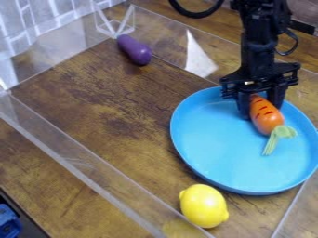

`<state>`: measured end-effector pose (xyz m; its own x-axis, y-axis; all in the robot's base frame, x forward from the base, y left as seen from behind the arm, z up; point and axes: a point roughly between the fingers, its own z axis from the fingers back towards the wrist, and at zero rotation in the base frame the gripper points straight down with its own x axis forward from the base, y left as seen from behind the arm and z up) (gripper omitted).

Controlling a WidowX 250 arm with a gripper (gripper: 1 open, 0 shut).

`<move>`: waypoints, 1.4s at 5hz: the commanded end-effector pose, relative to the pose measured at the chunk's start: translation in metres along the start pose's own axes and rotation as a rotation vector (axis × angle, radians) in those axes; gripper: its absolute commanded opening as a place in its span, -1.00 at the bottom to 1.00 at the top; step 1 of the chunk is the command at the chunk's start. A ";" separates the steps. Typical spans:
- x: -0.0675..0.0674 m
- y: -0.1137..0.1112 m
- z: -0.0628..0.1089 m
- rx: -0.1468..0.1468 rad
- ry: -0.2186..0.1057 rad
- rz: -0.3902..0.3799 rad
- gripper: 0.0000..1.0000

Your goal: Remove the carrot from the blue tray and put it on the table

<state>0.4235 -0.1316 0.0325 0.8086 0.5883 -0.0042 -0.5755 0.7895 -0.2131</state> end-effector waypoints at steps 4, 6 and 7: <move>0.011 0.003 0.094 -0.100 -0.087 -0.062 -1.00; 0.009 0.017 0.118 -0.110 -0.097 -0.074 -1.00; 0.006 0.028 0.125 -0.101 -0.102 -0.079 -1.00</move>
<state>0.3942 -0.0907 0.1071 0.8446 0.5344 0.0321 -0.5119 0.8237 -0.2440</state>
